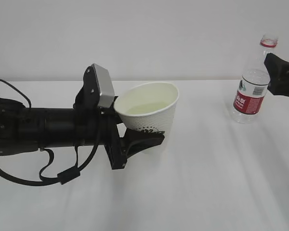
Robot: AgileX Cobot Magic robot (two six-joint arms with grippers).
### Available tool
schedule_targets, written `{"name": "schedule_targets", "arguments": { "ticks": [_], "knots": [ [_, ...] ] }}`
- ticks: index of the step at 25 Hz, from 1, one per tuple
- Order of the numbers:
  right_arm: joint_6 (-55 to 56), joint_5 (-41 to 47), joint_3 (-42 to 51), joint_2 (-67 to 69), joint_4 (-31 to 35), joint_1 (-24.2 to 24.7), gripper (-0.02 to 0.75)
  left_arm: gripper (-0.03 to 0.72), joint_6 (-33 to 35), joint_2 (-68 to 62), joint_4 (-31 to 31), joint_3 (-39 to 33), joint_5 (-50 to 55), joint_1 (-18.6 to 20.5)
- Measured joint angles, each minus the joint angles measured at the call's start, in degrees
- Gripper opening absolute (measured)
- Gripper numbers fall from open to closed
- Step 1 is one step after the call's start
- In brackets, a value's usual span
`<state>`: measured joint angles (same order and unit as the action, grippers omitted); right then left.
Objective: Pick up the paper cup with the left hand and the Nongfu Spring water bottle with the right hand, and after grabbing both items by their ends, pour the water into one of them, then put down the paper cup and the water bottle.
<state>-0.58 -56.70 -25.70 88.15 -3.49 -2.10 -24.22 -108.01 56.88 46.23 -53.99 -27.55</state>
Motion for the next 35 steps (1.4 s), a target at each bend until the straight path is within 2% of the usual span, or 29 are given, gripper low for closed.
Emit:
{"name": "schedule_targets", "arguments": {
  "ticks": [11,24,35],
  "knots": [
    [0.0,0.0,0.0,0.0,0.0,0.0,0.589,0.483,2.2,0.0,-11.7,-0.1,1.4,0.0],
    [-0.1,0.9,0.0,0.9,0.0,0.0,0.589,0.483,7.9,0.0,-18.2,-0.1,4.1,0.1],
    [-0.1,0.5,0.0,1.1,0.0,0.0,0.588,0.478,9.0,0.0,-22.9,-0.1,4.1,5.7]
  ]
}}
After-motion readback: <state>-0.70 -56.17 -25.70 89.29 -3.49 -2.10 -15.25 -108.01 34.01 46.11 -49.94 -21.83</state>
